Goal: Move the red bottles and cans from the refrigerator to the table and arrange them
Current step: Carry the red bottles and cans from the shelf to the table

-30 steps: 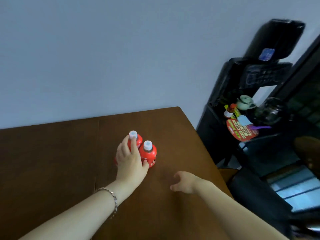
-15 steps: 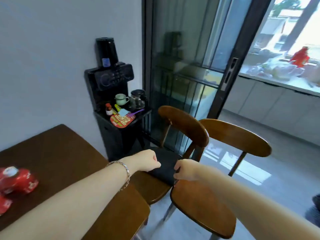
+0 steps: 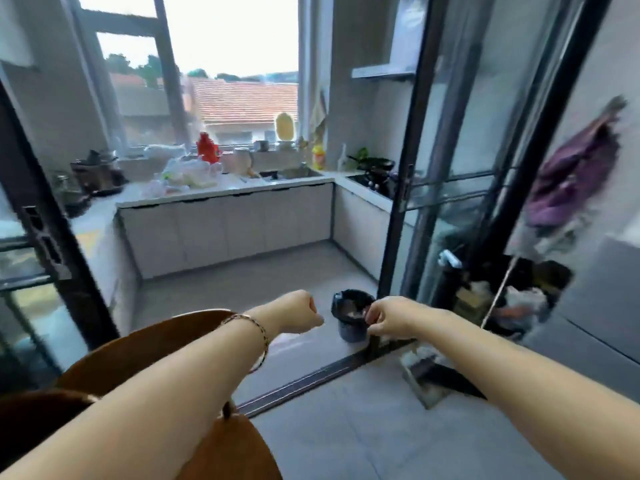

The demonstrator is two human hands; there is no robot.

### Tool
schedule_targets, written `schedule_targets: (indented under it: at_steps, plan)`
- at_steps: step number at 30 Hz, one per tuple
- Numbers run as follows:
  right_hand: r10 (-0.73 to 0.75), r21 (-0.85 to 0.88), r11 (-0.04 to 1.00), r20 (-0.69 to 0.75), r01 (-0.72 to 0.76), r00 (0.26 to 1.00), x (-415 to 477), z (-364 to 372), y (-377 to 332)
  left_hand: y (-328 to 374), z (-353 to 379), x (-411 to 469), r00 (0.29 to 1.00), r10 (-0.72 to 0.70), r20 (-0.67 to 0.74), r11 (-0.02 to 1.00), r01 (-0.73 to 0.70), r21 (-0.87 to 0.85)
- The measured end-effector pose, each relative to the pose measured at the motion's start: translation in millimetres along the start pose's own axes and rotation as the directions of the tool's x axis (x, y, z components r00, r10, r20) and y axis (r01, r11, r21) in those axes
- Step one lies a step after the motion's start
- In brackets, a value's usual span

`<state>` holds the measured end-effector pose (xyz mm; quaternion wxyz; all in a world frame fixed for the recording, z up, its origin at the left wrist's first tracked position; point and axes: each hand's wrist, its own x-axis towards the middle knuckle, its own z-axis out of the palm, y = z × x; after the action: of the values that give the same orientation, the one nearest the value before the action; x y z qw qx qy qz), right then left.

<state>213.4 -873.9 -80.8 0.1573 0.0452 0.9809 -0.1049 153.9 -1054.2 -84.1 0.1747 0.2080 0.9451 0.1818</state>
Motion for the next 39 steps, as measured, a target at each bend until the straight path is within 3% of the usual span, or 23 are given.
schedule_targets:
  at_steps: [4, 8, 17, 22, 29, 33, 39]
  plan:
    - [0.244, 0.058, 0.969, -0.062, -0.241, 0.968, -44, -37, 104, 109, 7, 61, 0.962, 0.265, 0.061, 0.953, -0.271, 0.136]
    - [0.450, 0.133, 0.890, -0.107, -0.435, 0.887, -95, -59, 207, 227, 34, 106, 0.861, 0.481, 0.165, 0.833, -0.508, 0.218]
    - [0.713, 0.338, 0.681, -0.101, -0.649, 0.694, -188, -94, 430, 492, 129, 158, 0.682, 0.710, 0.177, 0.686, -0.726, 0.045]
    - [0.776, 0.460, 0.594, -0.112, -0.659, 0.621, -212, -132, 548, 621, 156, 200, 0.629, 0.755, 0.185, 0.634, -0.772, 0.037]
    - [0.836, 0.591, 0.520, -0.206, -0.617, 0.508, -199, -187, 682, 759, 171, 283, 0.603, 0.796, 0.055, 0.605, -0.795, -0.034]
    - [0.833, 0.569, 0.542, -0.273, -0.618, 0.480, -179, -224, 751, 831, 173, 338, 0.564, 0.826, -0.008, 0.561, -0.823, -0.090]
    - [0.819, 0.589, 0.572, -0.443, -0.571, 0.364, -136, -298, 858, 952, 165, 432, 0.528, 0.840, -0.125, 0.501, -0.844, -0.192]
